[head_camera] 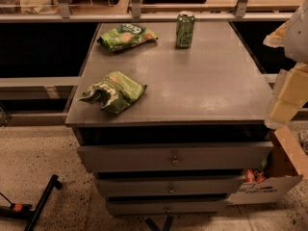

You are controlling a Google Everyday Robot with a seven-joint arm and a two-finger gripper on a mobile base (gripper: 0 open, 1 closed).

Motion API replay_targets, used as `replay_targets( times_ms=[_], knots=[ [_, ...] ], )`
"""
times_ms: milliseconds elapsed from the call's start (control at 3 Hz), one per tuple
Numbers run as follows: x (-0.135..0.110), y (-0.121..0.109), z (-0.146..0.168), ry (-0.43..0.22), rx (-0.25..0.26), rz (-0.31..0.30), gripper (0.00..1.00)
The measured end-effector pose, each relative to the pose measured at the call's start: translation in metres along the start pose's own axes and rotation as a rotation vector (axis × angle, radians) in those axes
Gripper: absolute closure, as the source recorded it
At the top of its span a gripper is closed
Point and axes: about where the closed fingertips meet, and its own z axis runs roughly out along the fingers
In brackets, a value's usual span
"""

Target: Pick green jalapeno chip bag

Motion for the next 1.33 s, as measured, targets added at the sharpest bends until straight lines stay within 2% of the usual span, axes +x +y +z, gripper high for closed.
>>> replay_targets(
  times_ms=[333,667,1333],
  knots=[
    [0.000,0.000,0.000,0.000,0.000,0.000,0.00],
    [-0.011,-0.001,0.001,-0.028,-0.001,-0.014,0.00],
    [-0.107,0.006,0.042,-0.131,-0.080,-0.171,0.00]
  ],
)
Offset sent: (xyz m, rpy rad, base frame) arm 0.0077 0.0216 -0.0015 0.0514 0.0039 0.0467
